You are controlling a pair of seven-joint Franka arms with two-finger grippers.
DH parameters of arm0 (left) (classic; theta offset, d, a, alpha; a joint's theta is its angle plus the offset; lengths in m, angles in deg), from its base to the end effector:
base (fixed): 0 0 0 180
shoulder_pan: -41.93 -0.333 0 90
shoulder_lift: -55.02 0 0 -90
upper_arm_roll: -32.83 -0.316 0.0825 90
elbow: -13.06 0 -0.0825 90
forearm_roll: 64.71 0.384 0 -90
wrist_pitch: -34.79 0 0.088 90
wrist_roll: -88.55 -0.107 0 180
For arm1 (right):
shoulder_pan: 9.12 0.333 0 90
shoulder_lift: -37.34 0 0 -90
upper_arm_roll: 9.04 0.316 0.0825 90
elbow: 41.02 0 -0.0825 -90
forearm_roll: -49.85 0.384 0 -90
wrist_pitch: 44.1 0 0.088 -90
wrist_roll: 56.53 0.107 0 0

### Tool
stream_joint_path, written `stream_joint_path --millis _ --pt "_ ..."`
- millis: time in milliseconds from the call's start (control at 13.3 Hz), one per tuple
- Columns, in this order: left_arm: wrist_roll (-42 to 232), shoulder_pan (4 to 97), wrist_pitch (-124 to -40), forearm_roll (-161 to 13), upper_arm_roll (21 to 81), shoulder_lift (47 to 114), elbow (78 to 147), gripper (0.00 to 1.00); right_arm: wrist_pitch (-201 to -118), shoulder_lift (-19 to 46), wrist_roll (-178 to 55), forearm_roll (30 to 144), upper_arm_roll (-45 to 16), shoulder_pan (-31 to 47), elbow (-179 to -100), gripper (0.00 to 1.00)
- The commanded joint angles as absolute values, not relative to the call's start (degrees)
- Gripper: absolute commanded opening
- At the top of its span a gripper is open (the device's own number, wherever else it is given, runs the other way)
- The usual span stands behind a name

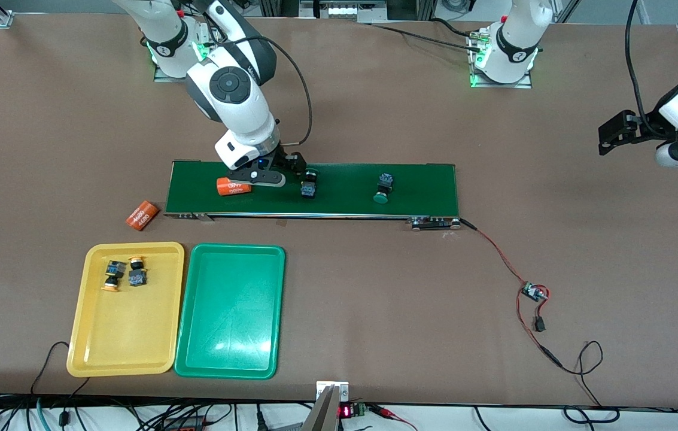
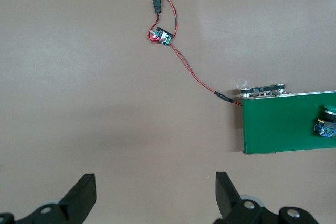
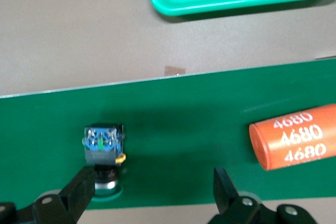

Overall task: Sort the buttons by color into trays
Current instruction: 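Grasp a black button on the belt with the right gripper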

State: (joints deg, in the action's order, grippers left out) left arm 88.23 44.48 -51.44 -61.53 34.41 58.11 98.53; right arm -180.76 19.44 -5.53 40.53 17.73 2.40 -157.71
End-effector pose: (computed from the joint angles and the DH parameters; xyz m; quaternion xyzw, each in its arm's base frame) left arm 0.5638 -0.0340 0.6259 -0.9987 0.0375 0.0194 0.0276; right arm 0.4773 0.3634 0.3128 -0.9970 0.0659 -0.0190 0.0345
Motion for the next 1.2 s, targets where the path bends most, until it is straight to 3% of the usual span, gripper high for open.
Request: stream_joint_path --millis 0,1128 --pt "89.0 44.0 -51.9 -61.5 34.6 57.4 98.5 1.00 -179.8 16.5 -4.4 39.5 15.1 4.9 -154.8 1.00" --pt "89.9 43.8 -52.1 -62.0 34.6 57.6 98.5 1.00 -179.8 13.5 -4.8 35.6 14.6 6.2 -154.9 1.00"
